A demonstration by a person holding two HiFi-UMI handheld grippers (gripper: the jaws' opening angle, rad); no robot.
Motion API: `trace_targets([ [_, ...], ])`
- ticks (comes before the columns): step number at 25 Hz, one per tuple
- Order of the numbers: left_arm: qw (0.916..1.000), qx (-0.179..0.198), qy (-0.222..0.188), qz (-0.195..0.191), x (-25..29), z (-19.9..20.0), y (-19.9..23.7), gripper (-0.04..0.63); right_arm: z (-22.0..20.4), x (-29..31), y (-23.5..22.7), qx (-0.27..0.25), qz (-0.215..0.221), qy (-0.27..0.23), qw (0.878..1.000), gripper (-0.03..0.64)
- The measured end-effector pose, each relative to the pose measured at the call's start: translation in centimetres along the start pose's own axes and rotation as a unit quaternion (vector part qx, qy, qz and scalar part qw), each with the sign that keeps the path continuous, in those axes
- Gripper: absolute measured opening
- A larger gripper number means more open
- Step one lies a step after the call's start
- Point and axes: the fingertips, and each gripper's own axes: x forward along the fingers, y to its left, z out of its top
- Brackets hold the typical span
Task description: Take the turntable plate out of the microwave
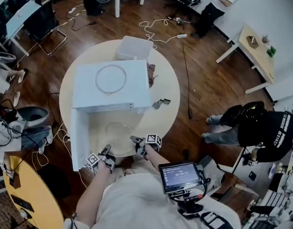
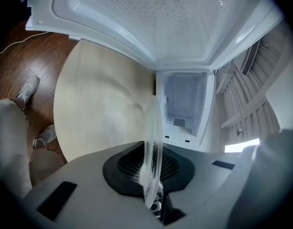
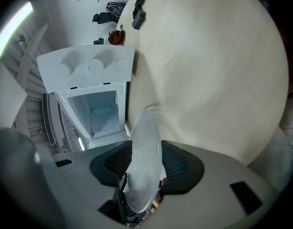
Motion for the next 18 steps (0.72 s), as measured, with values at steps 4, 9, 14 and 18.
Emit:
trace_targets([
  [4, 0.9999, 0.012, 0.006, -0.005, -0.1, 0.4, -0.3, 0.032, -3.1, -0.5, 0.7, 0.019, 0.008, -0.014, 1.000, 0.167],
  [9, 0.9997, 0.018, 0.014, 0.007, -0.1, -0.4, -0.3, 0.032, -6.4, -1.4, 1.3, 0.026, -0.003, -0.036, 0.999, 0.166],
  [14, 0.9994, 0.029, 0.016, 0.005, -0.5, -0.1, -1.0, 0.032, -8.2, -1.3, 1.8, 0.026, -0.046, -0.060, 0.997, 0.166],
  [18, 0.9984, 0.037, 0.040, 0.011, -0.2, -1.2, -1.2, 0.032, -9.3, -1.4, 1.2, 0.026, -0.066, -0.071, 0.995, 0.166],
])
